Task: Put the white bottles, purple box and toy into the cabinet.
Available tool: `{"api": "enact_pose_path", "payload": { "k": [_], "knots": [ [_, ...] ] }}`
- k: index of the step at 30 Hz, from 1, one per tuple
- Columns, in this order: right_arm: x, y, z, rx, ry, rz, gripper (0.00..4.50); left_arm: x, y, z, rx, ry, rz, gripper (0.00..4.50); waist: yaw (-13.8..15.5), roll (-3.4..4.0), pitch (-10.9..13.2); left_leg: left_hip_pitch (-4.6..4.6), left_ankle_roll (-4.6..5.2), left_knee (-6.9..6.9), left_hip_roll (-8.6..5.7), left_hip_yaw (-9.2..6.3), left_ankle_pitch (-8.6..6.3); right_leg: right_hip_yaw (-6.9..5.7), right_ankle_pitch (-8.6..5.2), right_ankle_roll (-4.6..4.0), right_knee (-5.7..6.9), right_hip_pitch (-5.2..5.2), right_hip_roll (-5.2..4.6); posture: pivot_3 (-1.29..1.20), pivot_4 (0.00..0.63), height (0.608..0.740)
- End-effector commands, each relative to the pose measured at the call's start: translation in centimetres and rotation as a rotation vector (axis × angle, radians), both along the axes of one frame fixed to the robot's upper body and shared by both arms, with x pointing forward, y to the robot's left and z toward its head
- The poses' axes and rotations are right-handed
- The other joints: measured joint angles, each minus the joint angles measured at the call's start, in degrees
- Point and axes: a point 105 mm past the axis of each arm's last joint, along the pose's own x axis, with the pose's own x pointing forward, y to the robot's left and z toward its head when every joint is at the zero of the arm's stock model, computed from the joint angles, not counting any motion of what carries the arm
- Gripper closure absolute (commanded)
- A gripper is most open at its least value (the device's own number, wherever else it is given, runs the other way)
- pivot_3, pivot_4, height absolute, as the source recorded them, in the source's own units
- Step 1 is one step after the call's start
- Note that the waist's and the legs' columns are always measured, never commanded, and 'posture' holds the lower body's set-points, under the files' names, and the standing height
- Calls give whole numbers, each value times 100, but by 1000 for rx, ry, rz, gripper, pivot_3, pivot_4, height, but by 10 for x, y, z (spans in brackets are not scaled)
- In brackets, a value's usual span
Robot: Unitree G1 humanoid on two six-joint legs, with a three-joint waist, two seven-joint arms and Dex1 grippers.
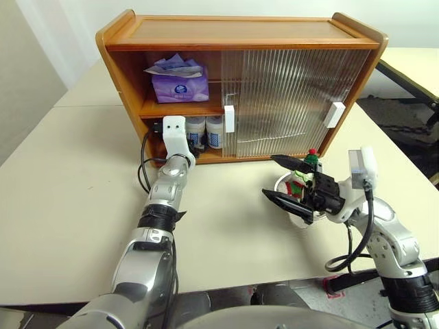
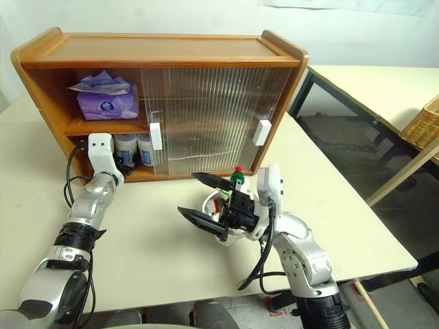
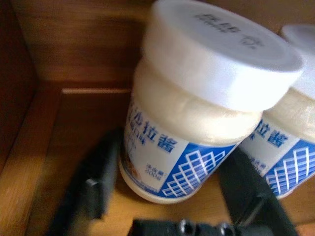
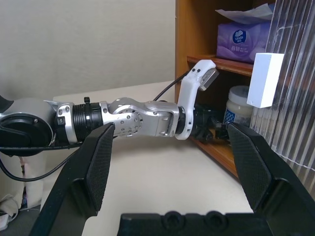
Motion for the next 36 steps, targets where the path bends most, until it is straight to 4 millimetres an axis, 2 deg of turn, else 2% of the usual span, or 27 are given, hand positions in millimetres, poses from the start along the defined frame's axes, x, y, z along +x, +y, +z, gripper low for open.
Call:
{"api": "enact_pose_path", "payload": {
  "k": [1, 10, 16, 18, 24, 29, 33, 36],
  "knots": [
    [0, 0, -4, -23, -2, 7, 0, 2, 2, 2, 0, -5, 11, 14, -2, 0, 0, 0, 0, 1, 0, 0, 0, 0, 0, -1, 0, 1, 0, -113, 0, 740],
    [0, -1, -7, -29, -2, 15, 0, -12, 1, 4, -1, -7, -29, 14, -9, 0, 0, -4, -10, 1, -1, 2, 5, 0, -3, -6, -2, 1, 0, -107, 0, 740],
    [2, -4, -8, -14, 1, 11, 0, -45, 0, 4, 36, 11, -135, 14, -9, 0, 0, -6, -13, -5, -1, 7, 1, -1, -11, -21, -3, -2, 0, -92, 0, 740],
    [5, -6, -5, 15, 7, -8, 0, -55, 1, 7, 65, 3, -166, 14, -6, -1, 0, -5, -13, -8, -1, 7, 0, -1, 8, -66, -2, -4, 0, -92, 0, 740],
    [3, -12, -1, 81, 34, -30, 0, -72, 3, 15, 108, -10, -242, 14, 56, -3, 0, -2, -11, -16, 0, 7, -2, -2, -6, -110, -3, -6, 0, -84, 0, 740],
    [3, -18, 4, 156, 69, -56, 0, -84, -12, 28, 89, -83, -374, 14, 83, -3, 0, -2, -11, -16, 1, 7, -2, -2, -18, -142, -1, -7, -1, -92, 0, 740],
    [-8, -18, -4, 178, 72, -7, 0, -97, -26, 29, 118, -93, -507, 14, 81, -3, -1, -1, -3, -17, 2, 7, -7, -3, -20, -146, -1, -8, 0, -95, 0, 740],
    [-2, -25, -11, 155, 14, -91, 0, -103, -40, 44, 102, -166, -617, 14, 79, -5, -2, -2, 26, -18, 2, 7, -24, -3, -21, -150, -1, -9, -1, -98, 0, 740]
  ]
}}
